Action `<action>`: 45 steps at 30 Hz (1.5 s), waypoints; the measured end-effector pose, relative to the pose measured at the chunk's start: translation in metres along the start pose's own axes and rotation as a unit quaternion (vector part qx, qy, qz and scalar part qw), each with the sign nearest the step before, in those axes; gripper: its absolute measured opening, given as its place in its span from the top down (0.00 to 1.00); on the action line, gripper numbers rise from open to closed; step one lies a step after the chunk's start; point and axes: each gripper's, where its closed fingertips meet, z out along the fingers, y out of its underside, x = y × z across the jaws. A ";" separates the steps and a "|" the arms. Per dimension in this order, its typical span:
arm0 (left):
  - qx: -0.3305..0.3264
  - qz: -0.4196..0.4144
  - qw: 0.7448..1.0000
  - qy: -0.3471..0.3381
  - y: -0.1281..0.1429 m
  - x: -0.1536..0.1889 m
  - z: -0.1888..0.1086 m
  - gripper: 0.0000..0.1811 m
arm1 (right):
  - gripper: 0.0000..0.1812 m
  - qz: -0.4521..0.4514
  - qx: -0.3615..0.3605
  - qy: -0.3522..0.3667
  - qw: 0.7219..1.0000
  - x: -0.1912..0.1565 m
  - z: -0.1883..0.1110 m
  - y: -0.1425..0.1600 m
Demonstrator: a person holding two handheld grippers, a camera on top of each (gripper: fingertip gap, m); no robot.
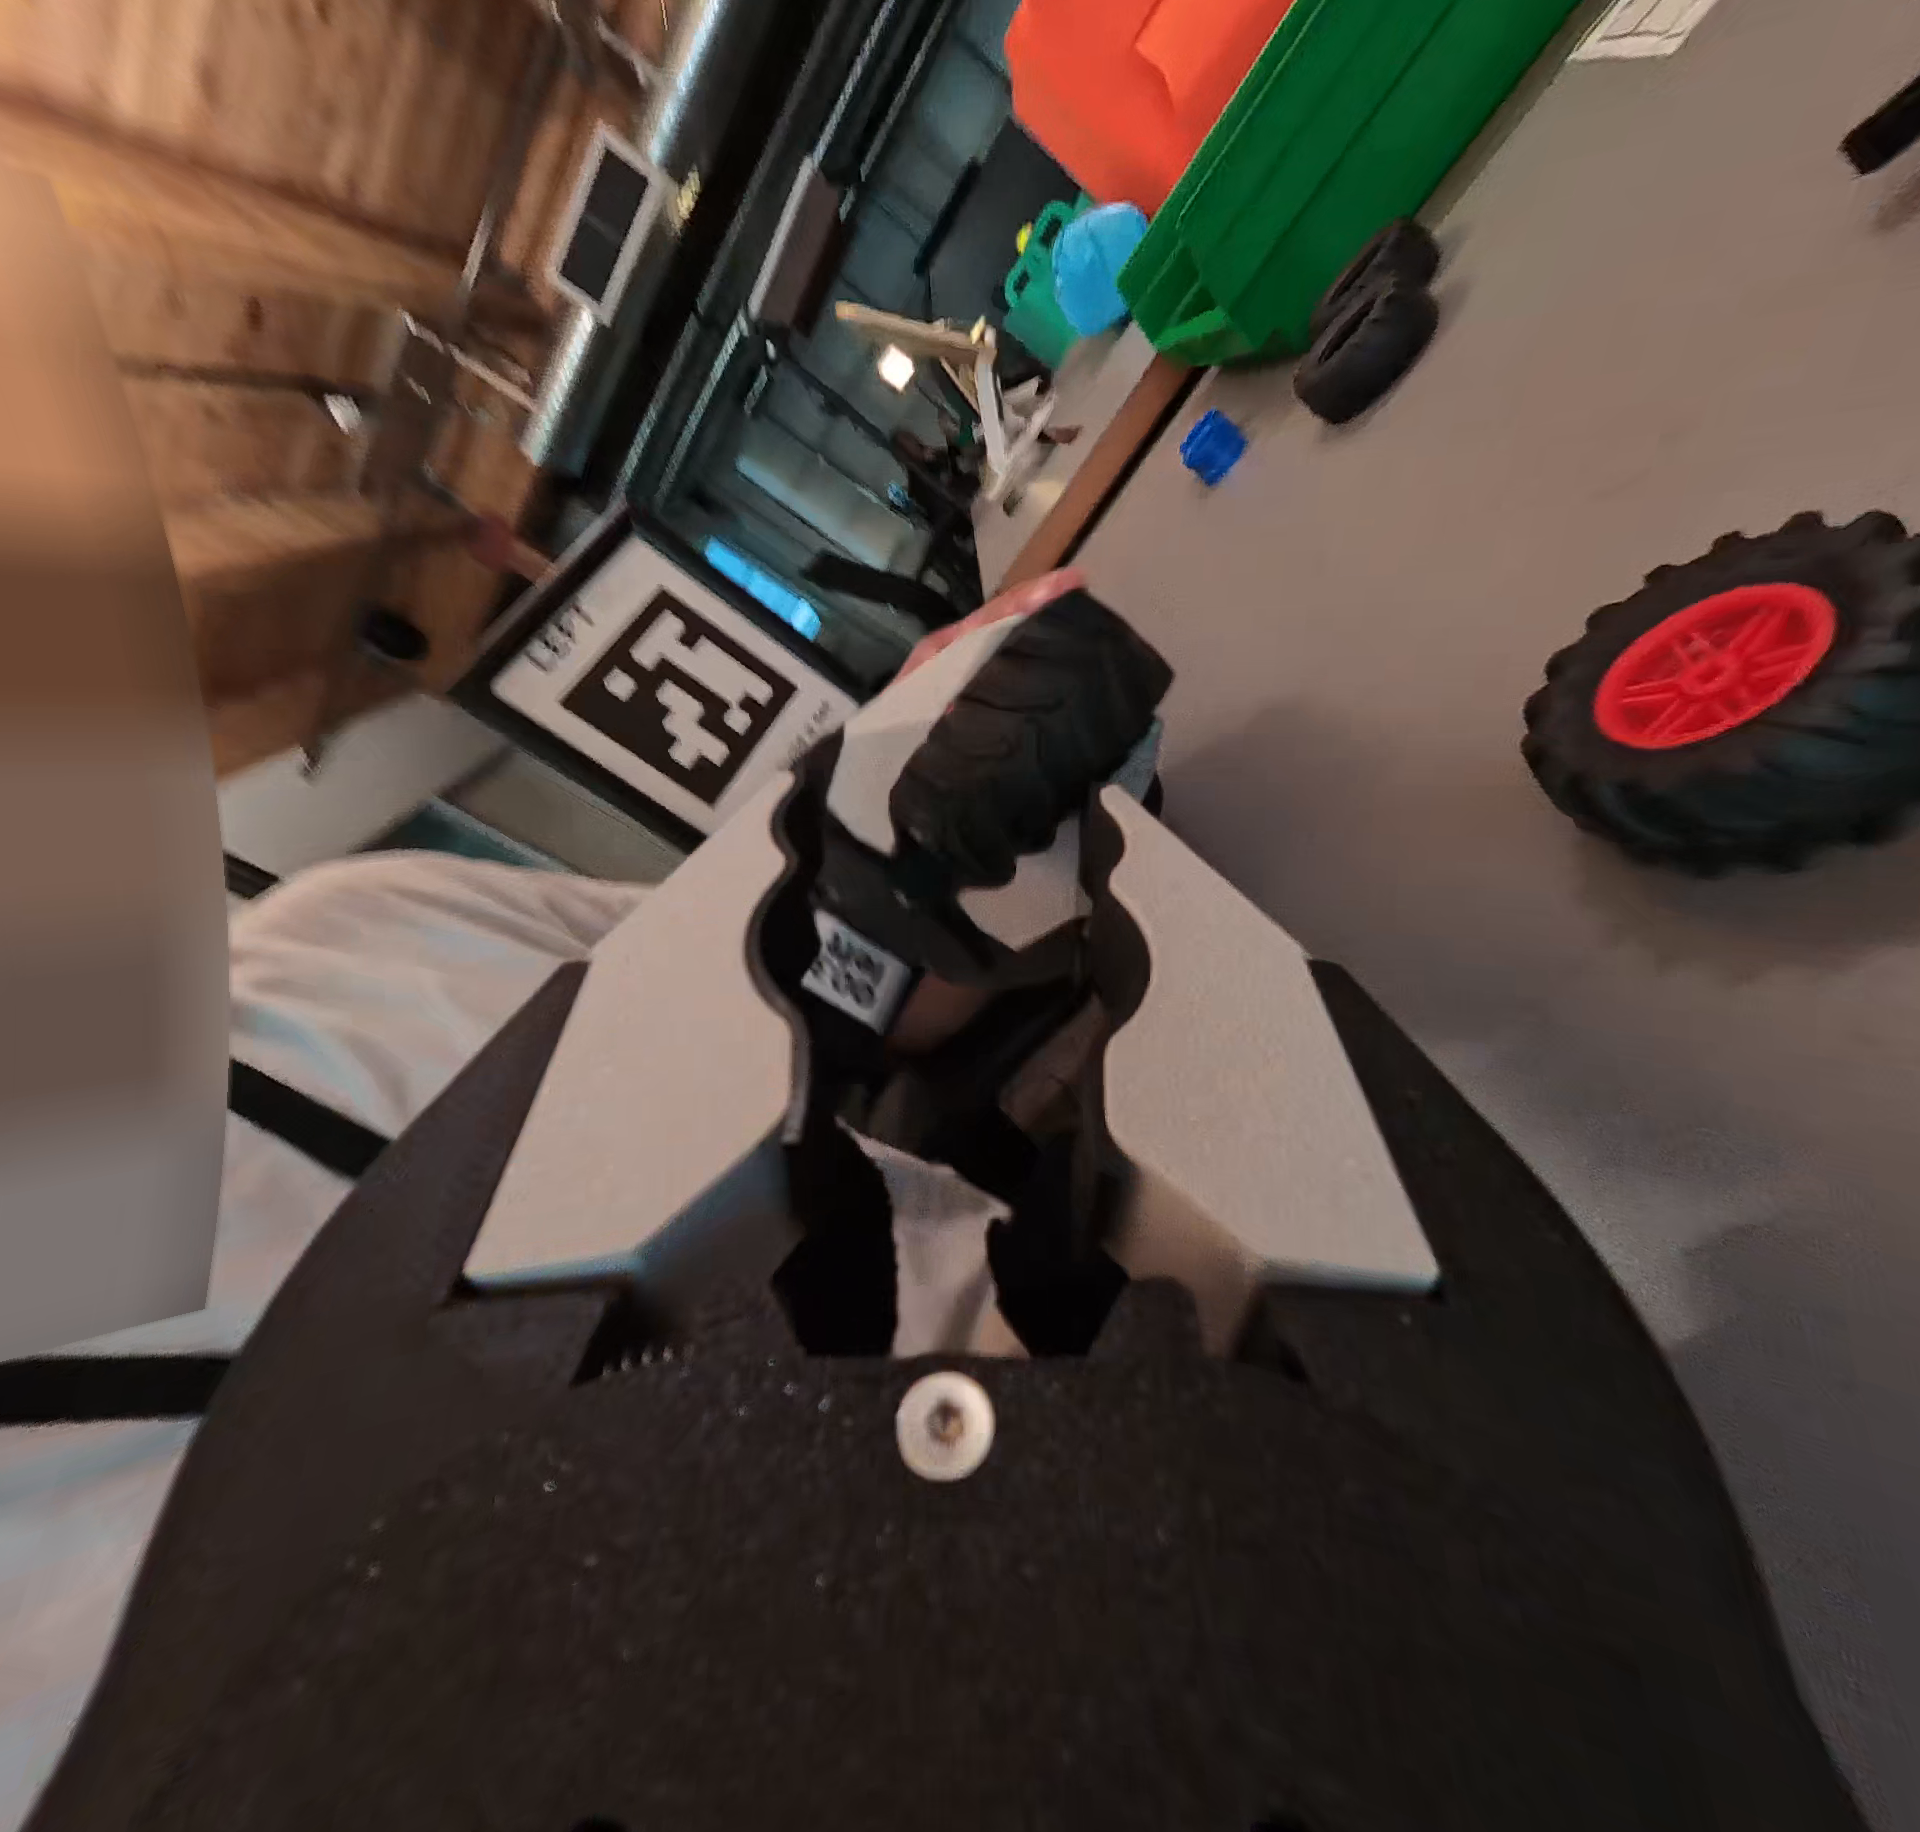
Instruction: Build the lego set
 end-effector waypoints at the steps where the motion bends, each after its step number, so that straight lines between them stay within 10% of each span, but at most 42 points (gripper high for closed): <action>1: -0.009 0.046 0.999 -0.021 0.001 -0.001 0.000 0.86 | 0.74 0.019 0.016 -0.005 1.000 0.003 0.000 -0.004; 8: -0.024 0.160 0.985 -0.065 -0.003 -0.004 -0.003 0.86 | 0.85 -0.002 0.020 0.024 1.000 0.013 0.001 -0.003; 14: -0.072 -0.161 0.978 0.107 0.008 0.021 -0.021 0.67 | 0.86 -0.095 0.011 0.068 0.993 0.023 -0.012 -0.007; 16: -0.068 -0.360 0.915 0.170 0.010 0.021 -0.028 0.64 | 0.87 -0.113 0.003 0.060 0.992 0.020 -0.017 -0.009; 19: 0.005 -0.655 0.698 0.288 -0.018 0.007 -0.028 0.52 | 0.86 -0.114 -0.004 -0.035 0.993 -0.009 -0.013 -0.007; 21: 0.074 -0.753 0.568 0.323 -0.030 -0.009 -0.028 0.62 | 0.86 -0.120 -0.019 -0.068 0.990 -0.021 -0.007 0.000; 23: 0.105 -0.777 0.514 0.348 -0.037 -0.010 -0.030 0.71 | 0.87 -0.146 -0.045 -0.057 0.987 -0.019 -0.001 0.010; 26: 0.098 -0.767 0.533 0.344 -0.036 -0.005 -0.030 0.83 | 0.86 -0.154 -0.049 -0.039 0.986 -0.013 -0.001 0.009; 45: -0.027 -0.673 0.696 0.250 -0.017 0.018 -0.013 0.86 | 0.88 -0.404 -0.063 0.306 0.860 0.018 -0.013 -0.003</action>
